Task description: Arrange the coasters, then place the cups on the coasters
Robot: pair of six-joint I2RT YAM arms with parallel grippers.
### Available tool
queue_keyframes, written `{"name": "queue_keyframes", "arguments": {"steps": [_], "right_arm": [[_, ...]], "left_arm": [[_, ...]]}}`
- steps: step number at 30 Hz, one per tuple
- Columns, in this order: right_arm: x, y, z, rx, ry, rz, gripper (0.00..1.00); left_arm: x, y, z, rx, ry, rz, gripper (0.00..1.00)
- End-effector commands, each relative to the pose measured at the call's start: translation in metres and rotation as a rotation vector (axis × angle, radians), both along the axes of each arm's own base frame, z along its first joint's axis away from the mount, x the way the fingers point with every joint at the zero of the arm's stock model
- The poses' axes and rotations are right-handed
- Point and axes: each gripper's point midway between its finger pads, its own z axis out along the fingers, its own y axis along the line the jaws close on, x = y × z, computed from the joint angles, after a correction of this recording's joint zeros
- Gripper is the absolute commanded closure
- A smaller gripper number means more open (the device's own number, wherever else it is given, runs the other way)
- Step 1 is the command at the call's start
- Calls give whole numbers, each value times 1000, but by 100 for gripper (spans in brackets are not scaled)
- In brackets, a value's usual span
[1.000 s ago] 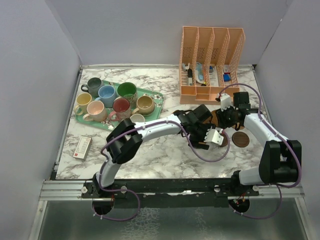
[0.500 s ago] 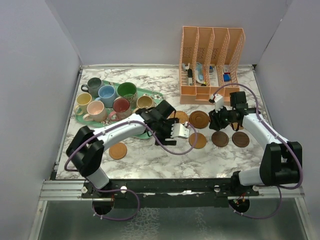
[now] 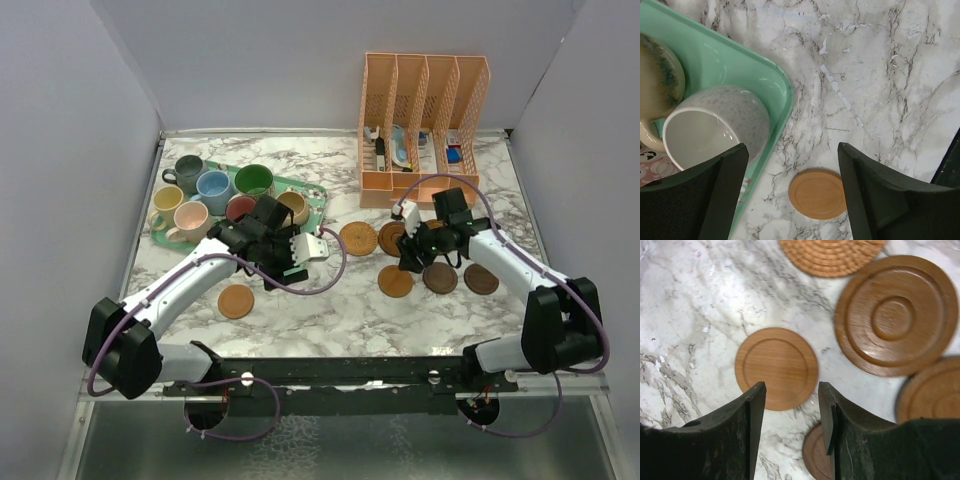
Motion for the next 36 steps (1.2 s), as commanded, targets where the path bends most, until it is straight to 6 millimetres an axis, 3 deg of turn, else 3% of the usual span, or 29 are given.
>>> {"name": "queue_keyframes", "arguments": {"steps": [1,6,13,23,36], "right_arm": [[-16,14,-21,-48,49,91,52],[-28,25,-41,-120,79,160,52],[-34,24,-58,-187,100,175,52],[-30,3,-73,-309,100,124,49],[-44,-29,-89,-453,111,100,46]], "left_arm": [[2,7,9,-50,18,78,24],[7,13,11,-70,21,118,24],[7,16,10,-92,26,136,24],[11,16,12,-105,19,150,24],[13,17,10,-102,24,155,24]]}}
